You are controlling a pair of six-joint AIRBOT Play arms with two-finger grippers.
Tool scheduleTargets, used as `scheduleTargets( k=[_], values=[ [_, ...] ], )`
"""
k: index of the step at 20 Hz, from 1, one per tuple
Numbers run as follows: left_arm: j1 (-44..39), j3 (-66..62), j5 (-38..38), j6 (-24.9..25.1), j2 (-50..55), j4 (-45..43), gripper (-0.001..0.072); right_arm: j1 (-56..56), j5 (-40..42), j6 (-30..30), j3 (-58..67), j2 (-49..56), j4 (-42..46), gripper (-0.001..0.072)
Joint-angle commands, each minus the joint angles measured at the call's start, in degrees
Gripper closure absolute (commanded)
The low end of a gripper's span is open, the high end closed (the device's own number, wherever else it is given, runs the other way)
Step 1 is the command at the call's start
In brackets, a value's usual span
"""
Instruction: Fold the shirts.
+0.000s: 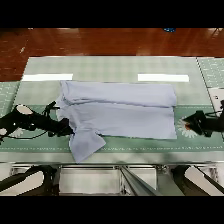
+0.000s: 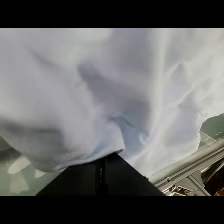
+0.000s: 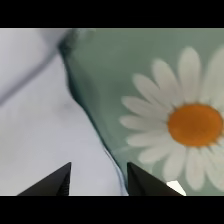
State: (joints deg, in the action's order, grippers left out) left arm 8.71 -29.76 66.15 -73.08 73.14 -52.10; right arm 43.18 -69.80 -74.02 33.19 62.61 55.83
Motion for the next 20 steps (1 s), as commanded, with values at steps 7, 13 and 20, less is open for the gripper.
scheduleTargets(
  k=[7,13,20],
  values=[
    [-1.09,0.07,-1.05,1.86,0.20,0.61,0.0688,-5.14,-3.76,-6.78,-5.22,0.15,8.61,0.0301],
    [-1.01,-0.04,-1.22,2.03,0.20,3.26,0.0689,-13.44,5.16,-1.05,-4.48,9.16,-5.07,0.0440],
    [12.22,-11.04,5.79,9.46,-0.07,18.01,0.0689,-14.01,-0.76,5.35,7.67,6.36,-9.64,0.0693]
  ],
)
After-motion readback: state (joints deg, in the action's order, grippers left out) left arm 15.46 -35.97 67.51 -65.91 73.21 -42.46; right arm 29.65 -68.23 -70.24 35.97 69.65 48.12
